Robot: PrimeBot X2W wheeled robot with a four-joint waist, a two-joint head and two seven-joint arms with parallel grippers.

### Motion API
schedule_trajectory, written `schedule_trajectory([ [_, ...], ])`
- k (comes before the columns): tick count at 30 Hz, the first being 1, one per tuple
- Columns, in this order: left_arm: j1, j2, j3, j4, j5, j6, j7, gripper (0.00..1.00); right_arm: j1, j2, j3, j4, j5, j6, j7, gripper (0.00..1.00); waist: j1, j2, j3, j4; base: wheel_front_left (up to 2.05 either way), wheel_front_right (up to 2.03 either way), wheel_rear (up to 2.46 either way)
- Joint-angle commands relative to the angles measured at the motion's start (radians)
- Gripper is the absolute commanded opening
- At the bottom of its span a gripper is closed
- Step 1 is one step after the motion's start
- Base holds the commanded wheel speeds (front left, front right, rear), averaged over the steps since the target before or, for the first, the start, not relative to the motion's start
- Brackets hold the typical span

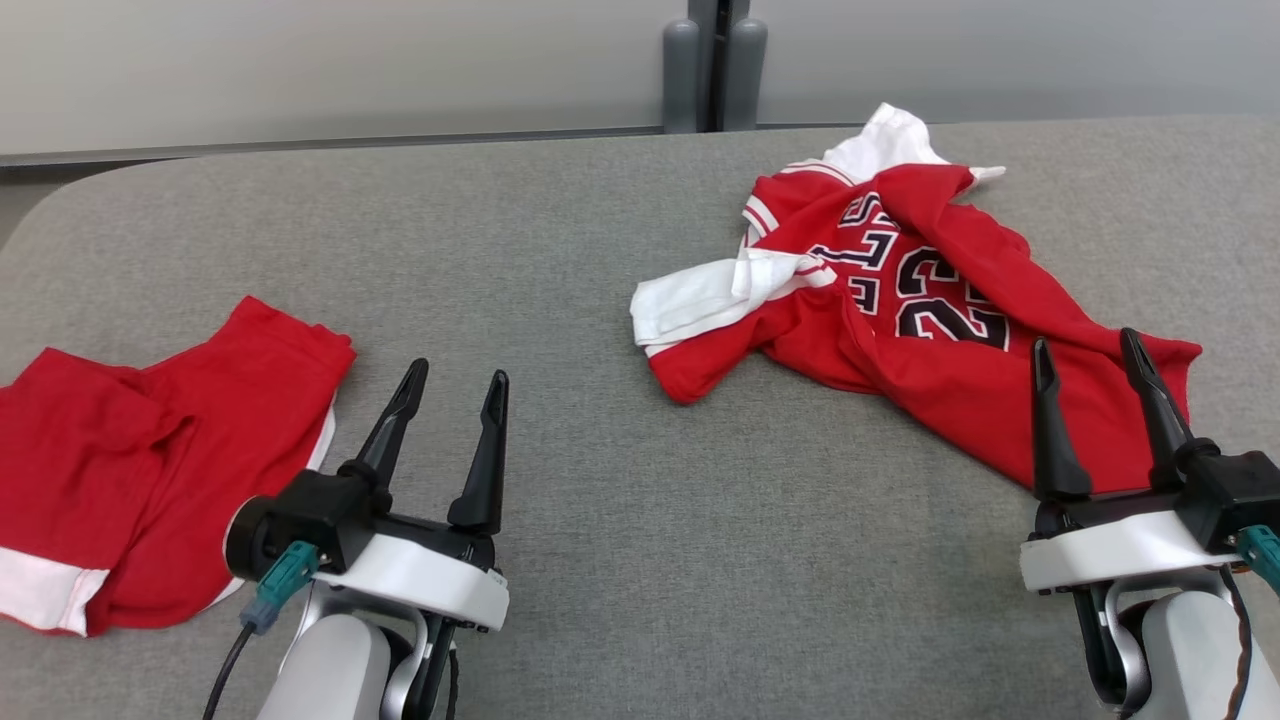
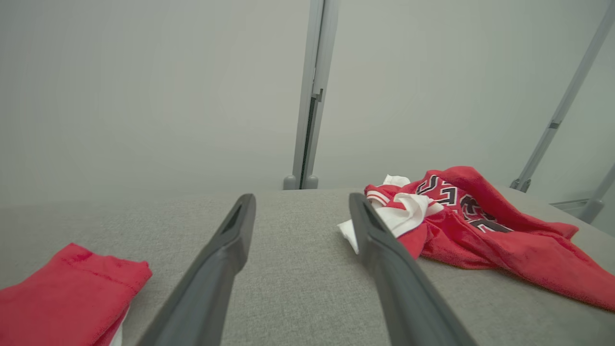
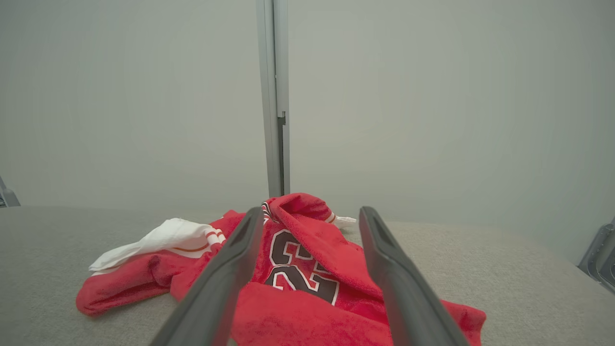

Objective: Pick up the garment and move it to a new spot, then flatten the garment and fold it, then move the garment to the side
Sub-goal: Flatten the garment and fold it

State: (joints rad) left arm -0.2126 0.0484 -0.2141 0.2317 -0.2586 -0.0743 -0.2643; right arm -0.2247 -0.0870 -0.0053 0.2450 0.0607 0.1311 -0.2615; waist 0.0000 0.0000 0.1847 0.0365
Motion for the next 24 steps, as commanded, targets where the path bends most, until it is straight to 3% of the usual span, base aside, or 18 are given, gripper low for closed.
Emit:
schedule_trajectory([
  [1, -0.026, 0.004, -0.003, 0.012, -0.001, -0.007, 0.000, 1.00, 0.000, 0.000, -0.004, -0.006, -0.003, -0.001, -0.005, 1.00, 0.0000, 0.0000, 0.021, -0.024, 0.00, 0.00, 0.00],
  [8, -0.175, 0.004, -0.062, 0.225, -0.032, -0.032, 0.026, 1.00, -0.013, 0.016, 0.003, -0.025, -0.023, -0.001, -0.005, 1.00, 0.0000, 0.0000, 0.087, -0.100, 0.00, 0.00, 0.00],
  [16, -0.369, 0.004, -0.122, 0.399, -0.292, -0.055, 0.222, 1.00, -0.037, 0.024, 0.017, -0.039, -0.043, -0.001, -0.004, 1.00, 0.0000, 0.0000, 0.156, -0.161, 0.00, 0.00, 0.00],
  [24, -0.470, 0.006, -0.137, 0.499, -0.343, -0.056, 0.243, 1.00, -0.043, 0.032, 0.027, -0.045, -0.048, -0.001, -0.004, 1.00, 0.0000, 0.0000, 0.183, -0.189, 0.00, 0.00, 0.00],
])
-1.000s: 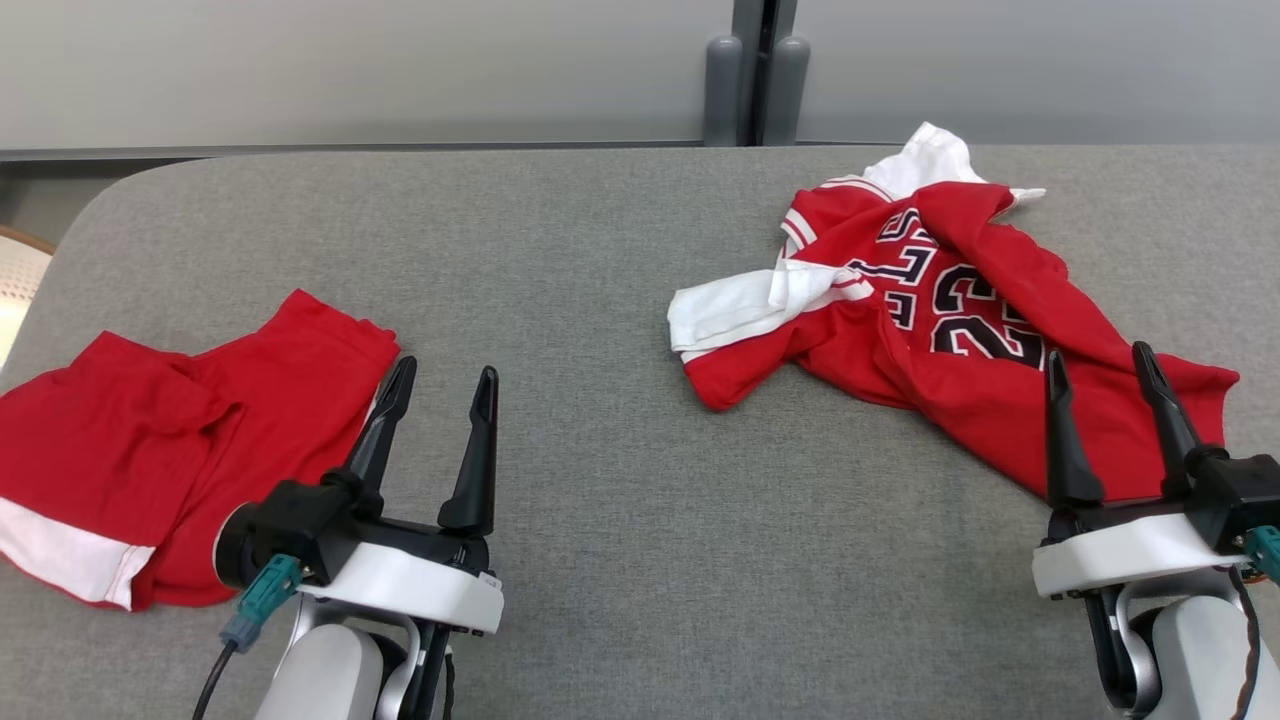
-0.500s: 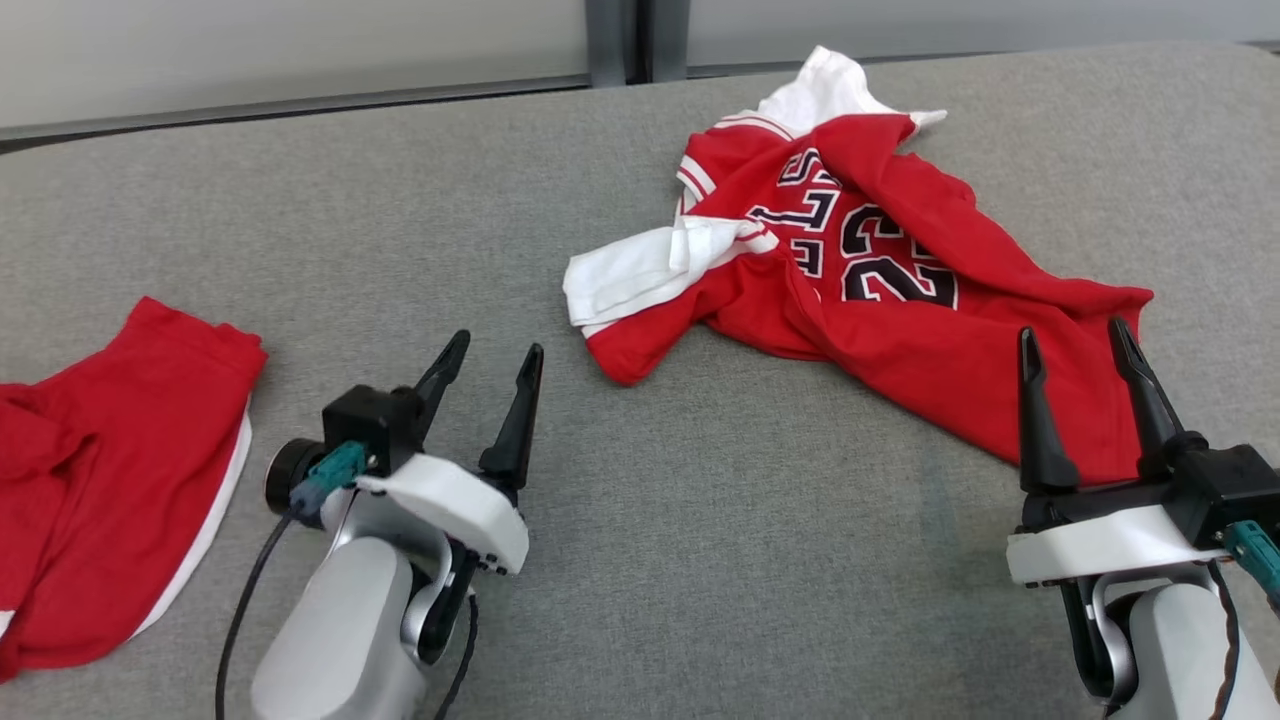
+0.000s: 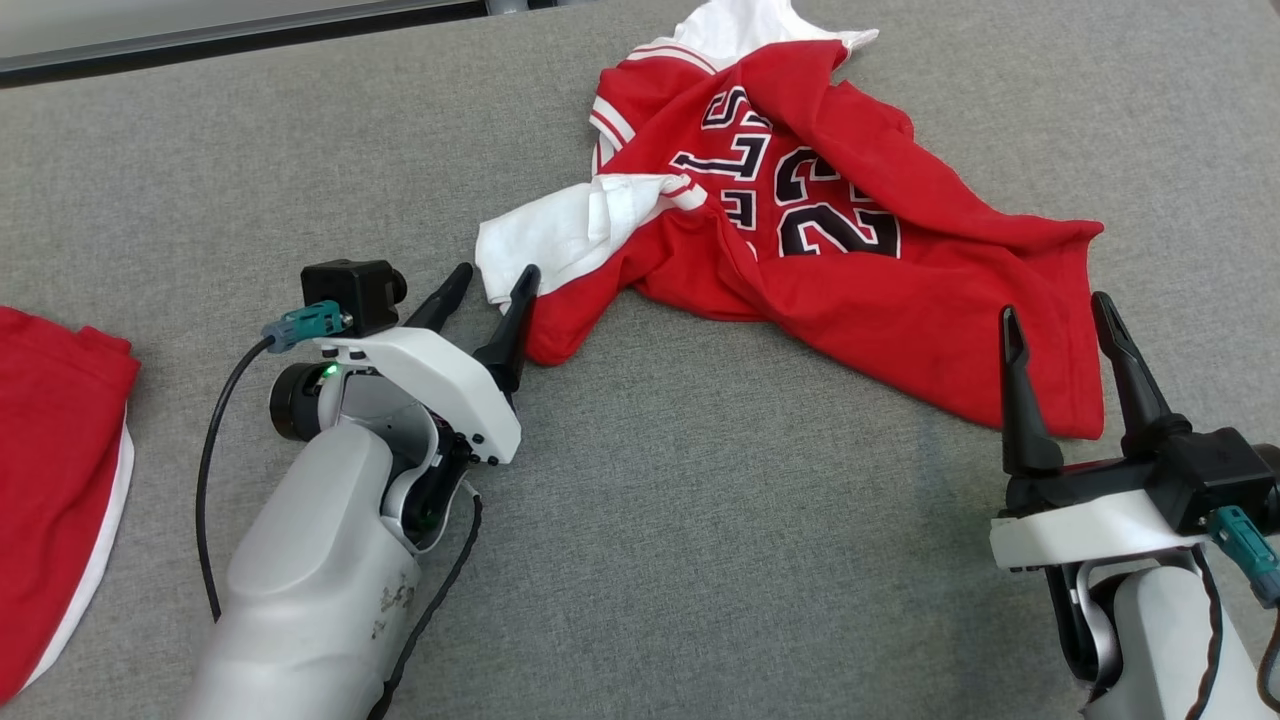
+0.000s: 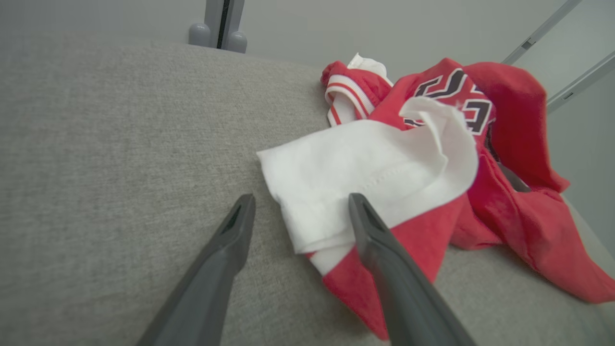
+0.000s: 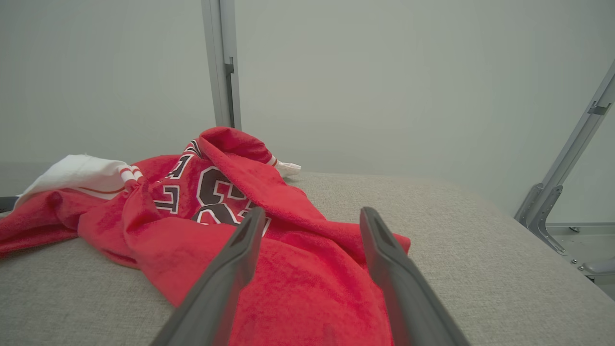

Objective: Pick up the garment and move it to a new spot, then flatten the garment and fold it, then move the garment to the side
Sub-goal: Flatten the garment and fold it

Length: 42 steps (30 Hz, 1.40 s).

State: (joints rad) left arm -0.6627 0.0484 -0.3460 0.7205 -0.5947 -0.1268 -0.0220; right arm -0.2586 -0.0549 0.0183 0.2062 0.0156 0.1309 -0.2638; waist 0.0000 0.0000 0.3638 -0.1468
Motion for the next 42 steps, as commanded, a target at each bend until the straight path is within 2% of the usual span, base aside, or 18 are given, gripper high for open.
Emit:
schedule_trajectory([
  [1, -0.028, 0.006, -0.009, 0.019, -0.011, -0.004, 0.003, 1.00, -0.010, 0.000, 0.004, -0.007, -0.004, 0.000, -0.001, 1.00, 0.0000, 0.0000, 0.005, -0.007, 0.00, 0.00, 0.00],
  [3, -0.036, 0.005, -0.017, 0.033, -0.018, -0.004, -0.003, 1.00, -0.009, 0.002, 0.004, -0.007, -0.005, 0.000, -0.001, 1.00, 0.0000, 0.0000, 0.007, -0.009, 0.00, 0.00, 0.00],
  [4, -0.041, 0.005, -0.021, 0.038, -0.022, -0.004, -0.010, 0.71, -0.008, 0.002, 0.004, -0.005, -0.006, 0.000, -0.001, 1.00, 0.0000, 0.0000, 0.006, -0.009, 0.00, 0.00, 0.00],
  [6, -0.051, 0.005, -0.035, 0.035, -0.029, -0.005, -0.028, 0.00, -0.007, 0.002, 0.000, -0.001, -0.006, 0.000, -0.001, 1.00, 0.0000, 0.0000, 0.005, -0.007, 0.00, 0.00, 0.00],
  [13, -0.056, 0.012, -0.085, 0.022, -0.073, -0.004, -0.065, 0.00, -0.005, 0.003, 0.000, 0.012, -0.009, 0.000, -0.001, 1.00, 0.0000, 0.0000, -0.013, 0.009, 0.00, 0.00, 0.00],
  [19, -0.060, 0.039, -0.104, -0.017, -0.112, -0.004, -0.173, 0.00, 0.003, 0.003, -0.001, 0.025, -0.010, 0.000, -0.001, 1.00, 0.0000, 0.0000, -0.045, 0.038, 0.00, 0.00, 0.00],
  [24, -0.050, 0.079, -0.076, -0.088, -0.116, -0.004, -0.233, 0.00, 0.015, 0.003, -0.014, 0.042, -0.009, 0.000, -0.001, 1.00, 0.0000, 0.0000, -0.091, 0.079, 0.00, 0.00, 0.00],
  [30, 0.039, 0.125, -0.035, -0.240, -0.081, -0.003, -0.243, 0.00, 0.045, 0.003, -0.031, 0.078, -0.010, 0.000, -0.001, 1.00, 0.0000, 0.0000, -0.165, 0.144, 0.00, 0.00, 0.00],
  [35, 0.178, 0.194, -0.046, -0.338, -0.050, 0.035, -0.221, 0.00, 0.061, 0.003, -0.033, 0.105, -0.002, 0.000, -0.001, 1.00, 0.0000, 0.0000, -0.201, 0.198, 0.00, 0.00, 0.00],
  [40, 0.315, 0.253, -0.053, -0.380, -0.045, 0.081, -0.173, 0.00, 0.068, 0.003, -0.029, 0.131, 0.005, 0.000, -0.001, 1.00, 0.0000, 0.0000, -0.212, 0.245, 0.00, 0.00, 0.00],
  [42, 0.348, 0.255, -0.072, -0.380, -0.039, 0.088, -0.153, 0.00, 0.067, 0.003, -0.033, 0.144, 0.005, 0.000, -0.001, 1.00, 0.0000, 0.0000, -0.211, 0.262, 0.00, 0.00, 0.00],
])
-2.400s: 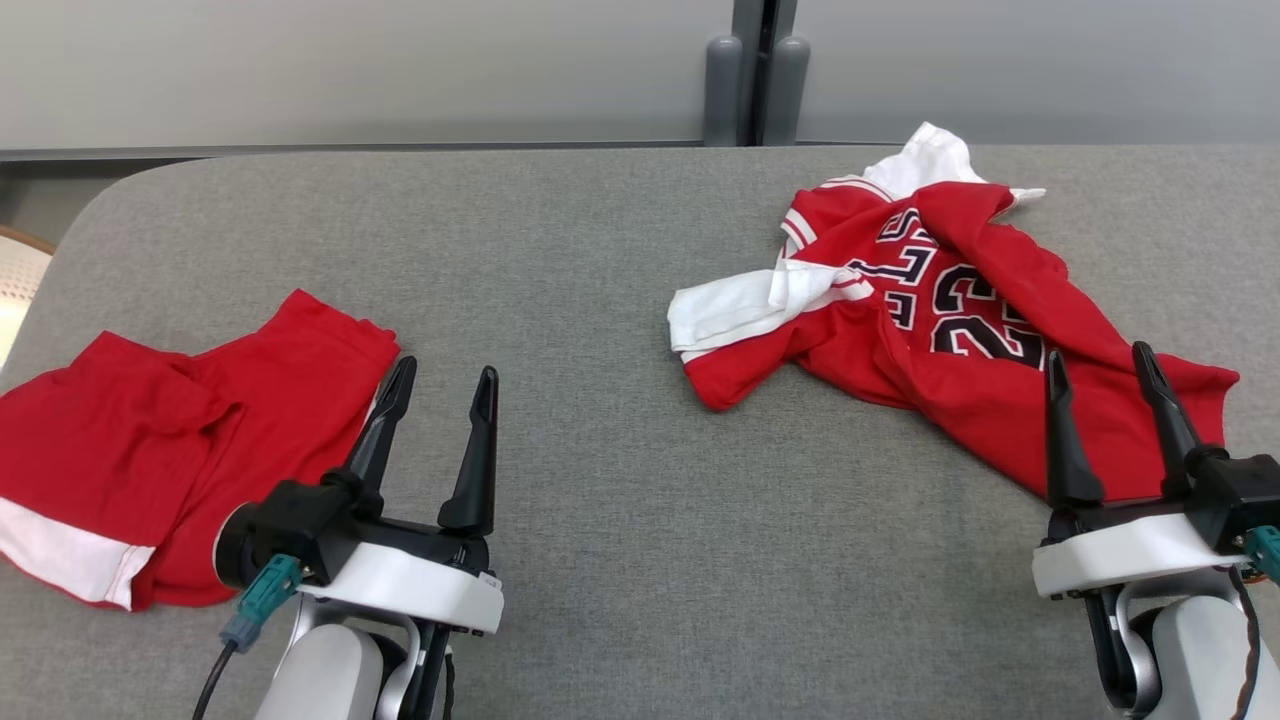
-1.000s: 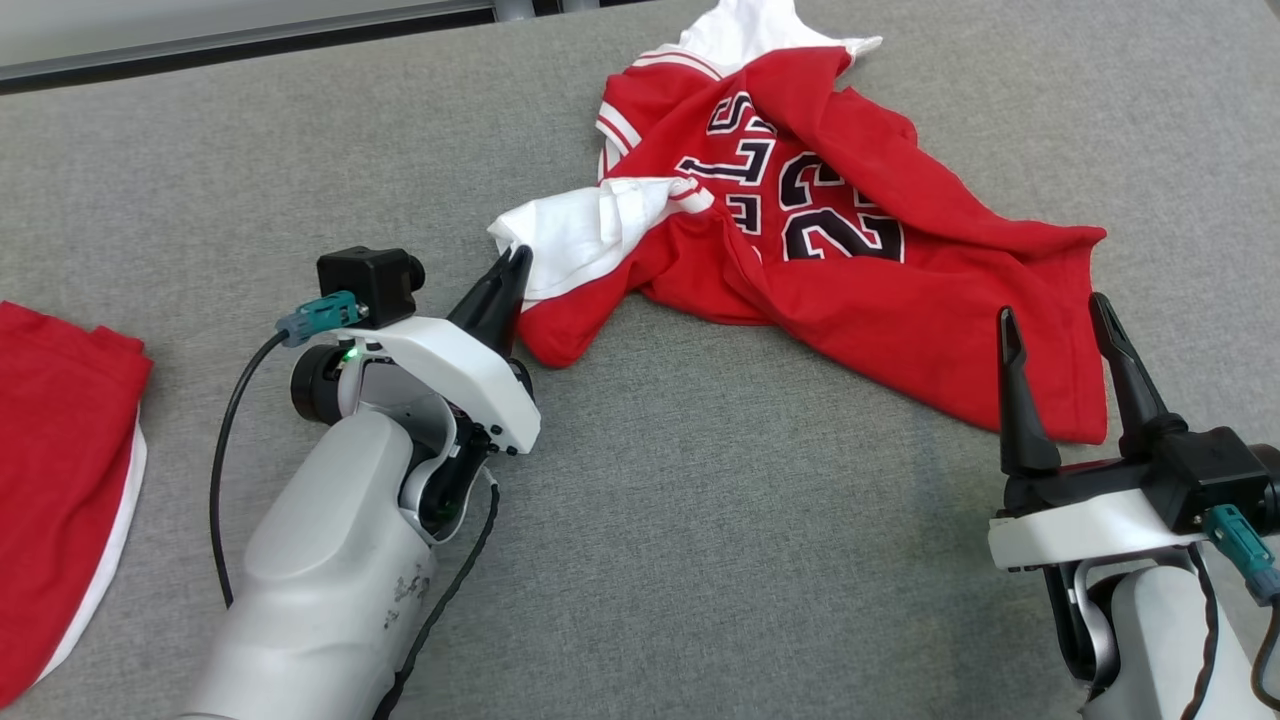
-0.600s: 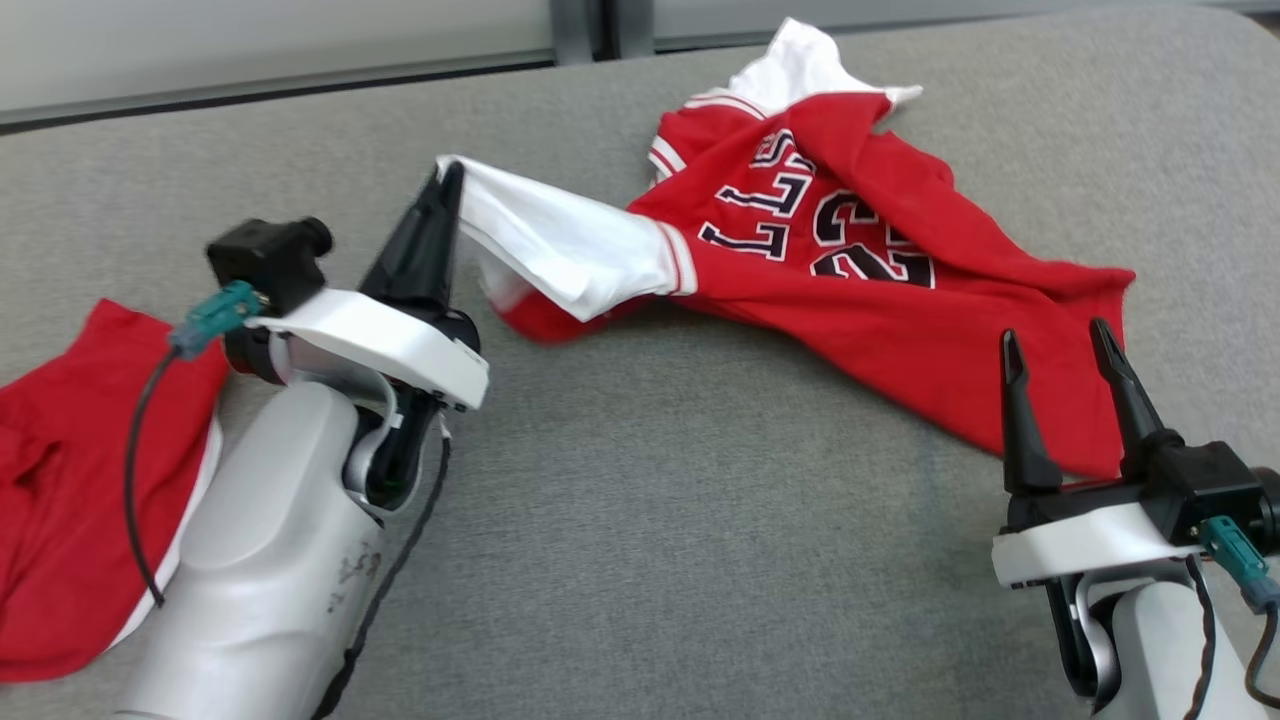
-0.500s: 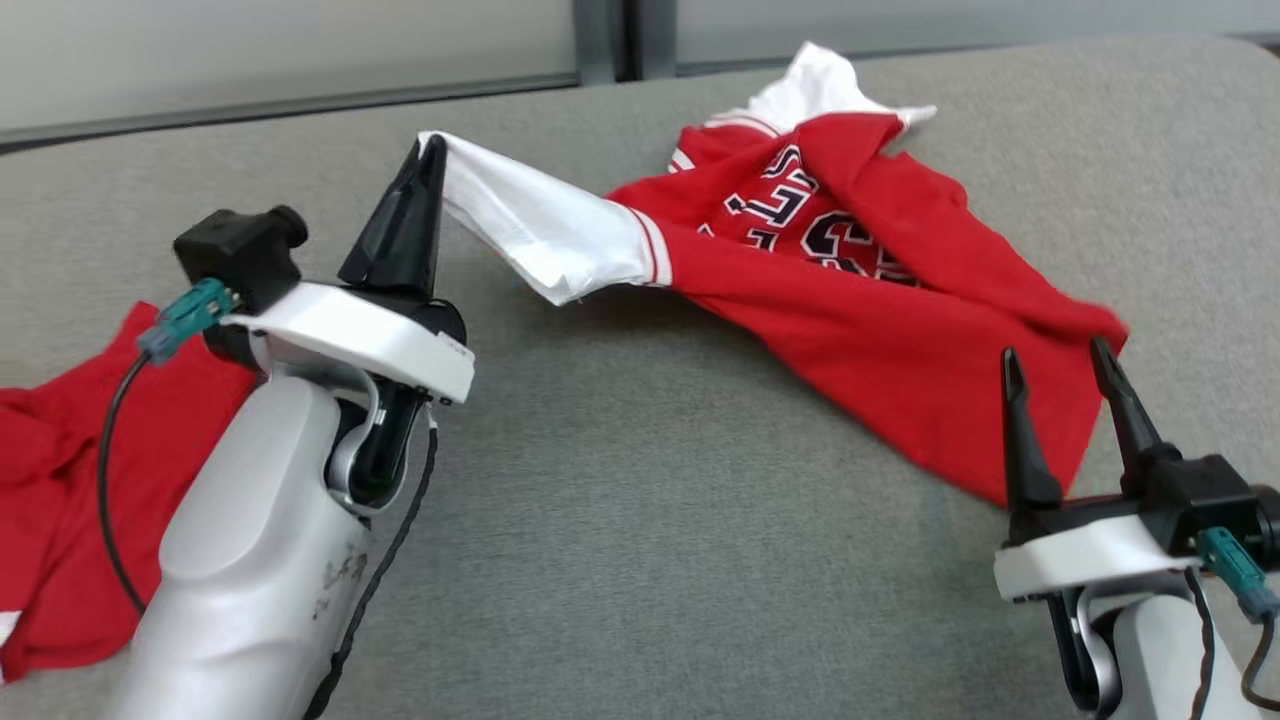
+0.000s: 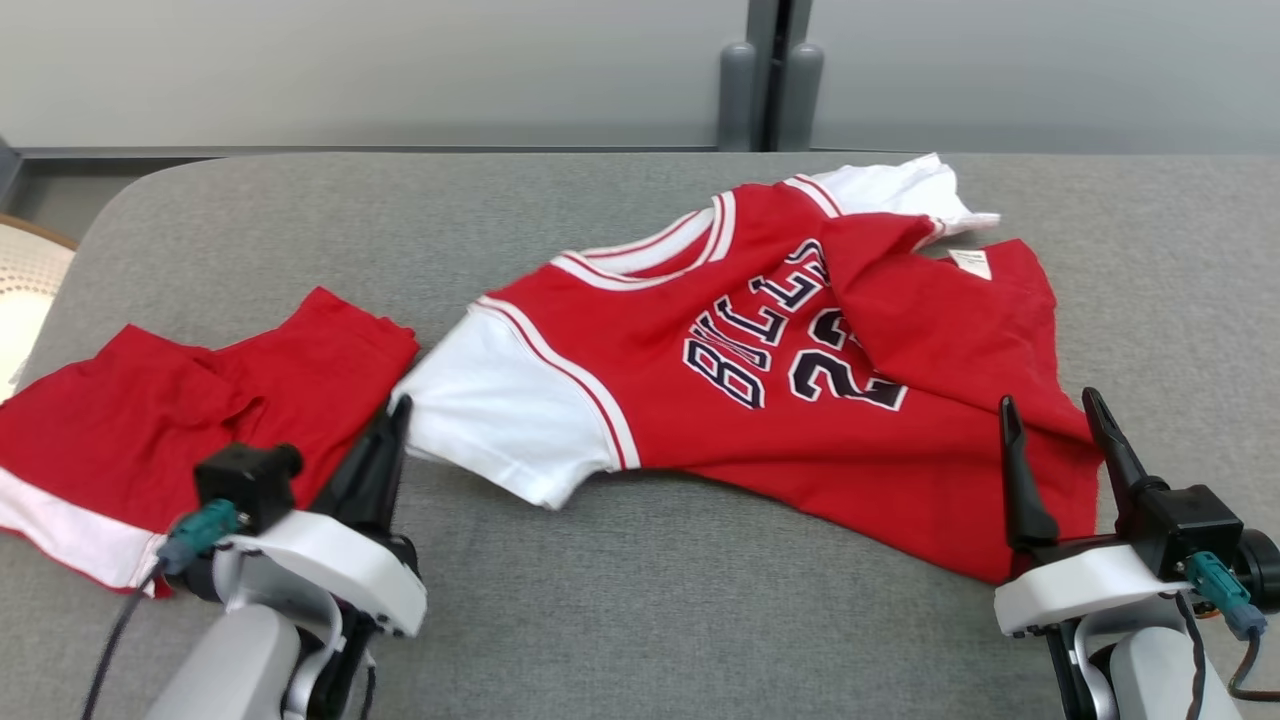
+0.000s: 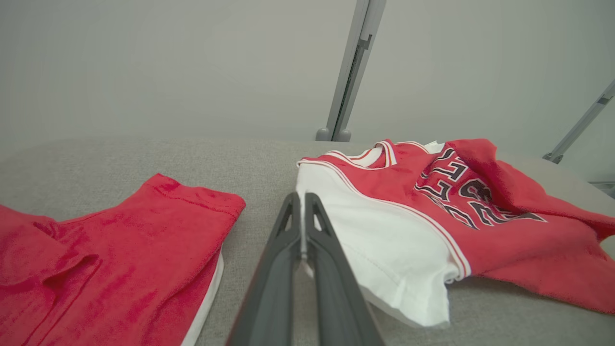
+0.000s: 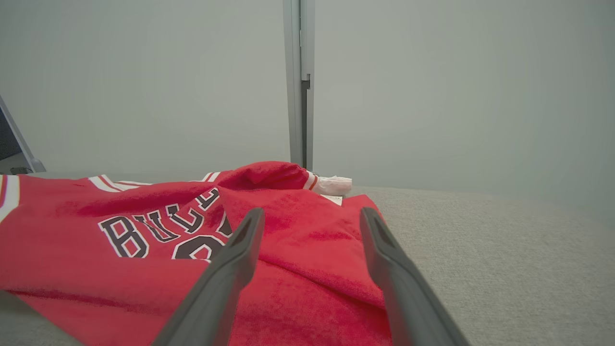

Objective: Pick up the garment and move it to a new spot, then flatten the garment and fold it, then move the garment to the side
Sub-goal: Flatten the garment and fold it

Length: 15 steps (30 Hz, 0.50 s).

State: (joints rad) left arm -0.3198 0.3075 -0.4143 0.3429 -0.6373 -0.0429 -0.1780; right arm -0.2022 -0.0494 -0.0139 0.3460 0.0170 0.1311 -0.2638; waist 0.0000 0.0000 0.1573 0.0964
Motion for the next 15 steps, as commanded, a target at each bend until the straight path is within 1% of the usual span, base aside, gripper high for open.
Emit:
schedule_trajectory([
  [1, 0.017, -0.003, -0.014, 0.003, 0.009, 0.008, 0.010, 0.00, 0.009, -0.002, -0.004, 0.010, 0.003, -0.001, -0.001, 1.00, 0.0000, 0.0000, -0.005, 0.026, 0.00, 0.00, 0.00],
  [2, 0.024, -0.002, -0.021, 0.008, 0.019, 0.015, 0.009, 0.24, 0.007, -0.002, -0.005, 0.017, 0.000, -0.001, -0.001, 1.00, 0.0000, 0.0000, -0.005, 0.032, 0.00, 0.00, 0.00],
  [3, 0.024, -0.001, -0.023, 0.016, 0.034, 0.030, -0.002, 0.77, 0.005, -0.002, -0.004, 0.020, -0.002, -0.001, -0.001, 1.00, 0.0000, 0.0000, -0.006, 0.037, 0.00, 0.00, 0.00],
  [4, 0.023, -0.004, -0.025, 0.023, 0.049, 0.047, -0.015, 1.00, 0.002, -0.002, -0.003, 0.024, -0.003, -0.001, -0.001, 1.00, 0.0000, 0.0000, -0.007, 0.041, 0.00, 0.00, 0.00],
  [7, 0.009, -0.034, -0.007, 0.032, 0.076, 0.095, -0.060, 1.00, -0.004, -0.002, -0.006, 0.033, -0.005, -0.001, -0.001, 1.00, 0.0000, 0.0000, -0.011, 0.050, 0.00, 0.00, 0.00],
  [9, 0.006, -0.059, 0.020, 0.016, 0.082, 0.111, -0.079, 1.00, -0.002, -0.002, -0.008, 0.033, -0.004, -0.001, -0.001, 1.00, 0.0000, 0.0000, -0.014, 0.054, 0.00, 0.00, 0.00],
  [10, 0.010, -0.070, 0.035, 0.003, 0.084, 0.114, -0.083, 1.00, 0.002, -0.002, -0.009, 0.031, -0.004, -0.001, -0.001, 1.00, 0.0000, 0.0000, -0.015, 0.055, 0.00, 0.00, 0.00],
  [11, 0.010, -0.070, 0.035, 0.003, 0.084, 0.114, -0.083, 1.00, 0.002, -0.002, -0.009, 0.031, -0.004, -0.001, -0.001, 1.00, 0.0000, 0.0000, -0.015, 0.055, 0.00, 0.00, 0.00],
  [13, 0.026, -0.095, 0.075, -0.036, 0.099, 0.118, -0.087, 1.00, 0.013, -0.002, -0.008, 0.024, -0.006, -0.001, -0.001, 1.00, 0.0000, 0.0000, -0.016, 0.055, 0.00, 0.00, 0.00],
  [14, 0.056, -0.123, 0.112, -0.086, 0.128, 0.107, -0.087, 1.00, 0.023, -0.002, -0.005, 0.017, -0.005, -0.001, -0.001, 1.00, 0.0000, 0.0000, -0.017, 0.053, 0.00, 0.00, 0.00],
  [15, 0.074, -0.136, 0.128, -0.103, 0.142, 0.099, -0.086, 1.00, 0.028, -0.003, -0.005, 0.013, -0.003, -0.001, -0.001, 1.00, 0.0000, 0.0000, -0.018, 0.051, 0.00, 0.00, 0.00],
])
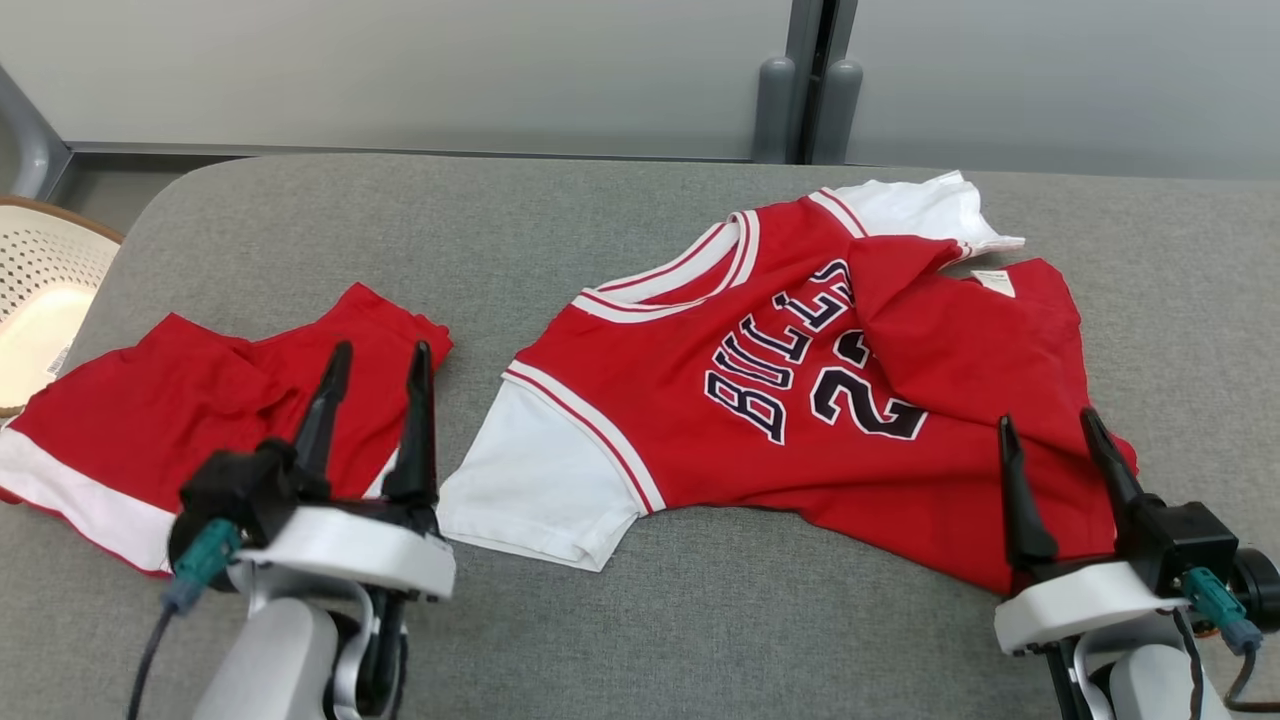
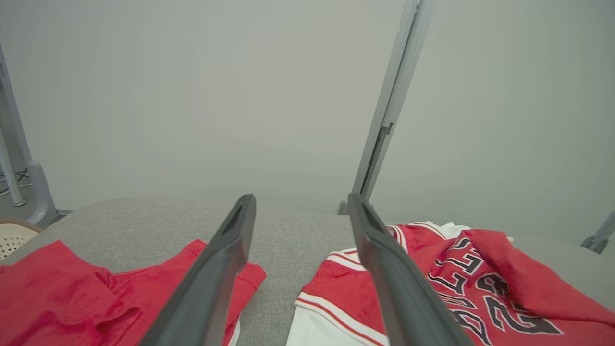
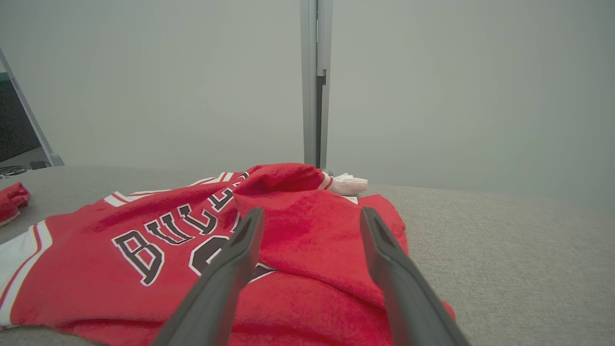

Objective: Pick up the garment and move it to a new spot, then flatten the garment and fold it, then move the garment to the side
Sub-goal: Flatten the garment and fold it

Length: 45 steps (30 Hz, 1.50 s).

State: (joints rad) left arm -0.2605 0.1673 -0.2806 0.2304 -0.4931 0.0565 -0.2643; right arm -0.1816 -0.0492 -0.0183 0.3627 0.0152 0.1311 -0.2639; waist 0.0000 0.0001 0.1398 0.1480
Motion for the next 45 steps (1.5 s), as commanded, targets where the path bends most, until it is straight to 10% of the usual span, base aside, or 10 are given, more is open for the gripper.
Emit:
schedule_trajectory([
  [1, 0.030, -0.008, 0.009, -0.005, 0.010, -0.008, 0.001, 1.00, 0.013, -0.003, 0.000, -0.008, 0.001, -0.001, -0.001, 1.00, 0.0000, -0.0001, 0.000, -0.003, 0.00, 0.00, 0.00],
  [25, 0.046, -0.114, 0.123, 0.028, 0.155, -0.145, 0.000, 1.00, 0.153, -0.002, 0.052, 0.066, 0.214, -0.001, 0.044, 1.00, 0.0000, -0.0001, 0.034, -0.085, 0.00, 0.00, 0.00],
  [26, 0.045, -0.114, 0.125, 0.031, 0.156, -0.148, 0.000, 1.00, 0.148, -0.002, 0.062, 0.069, 0.213, -0.001, 0.045, 0.96, 0.0000, -0.0001, 0.034, -0.084, 0.00, 0.00, 0.00],
  [28, 0.047, -0.115, 0.128, 0.036, 0.158, -0.152, 0.000, 1.00, 0.139, -0.004, 0.071, 0.071, 0.219, -0.001, 0.043, 0.07, 0.0000, -0.0001, 0.034, -0.081, 0.00, 0.00, 0.00],
  [29, 0.048, -0.115, 0.127, 0.038, 0.155, -0.151, 0.000, 1.00, 0.135, -0.003, 0.074, 0.072, 0.217, -0.001, 0.040, 0.00, 0.0000, -0.0001, 0.033, -0.079, 0.00, 0.00, 0.00],
  [45, 0.064, -0.115, 0.119, 0.048, 0.131, -0.140, 0.000, 1.00, 0.119, -0.026, 0.111, -0.120, 0.133, -0.001, 0.034, 0.00, 0.0000, -0.0001, 0.015, -0.061, 0.00, 0.00, 0.00],
])
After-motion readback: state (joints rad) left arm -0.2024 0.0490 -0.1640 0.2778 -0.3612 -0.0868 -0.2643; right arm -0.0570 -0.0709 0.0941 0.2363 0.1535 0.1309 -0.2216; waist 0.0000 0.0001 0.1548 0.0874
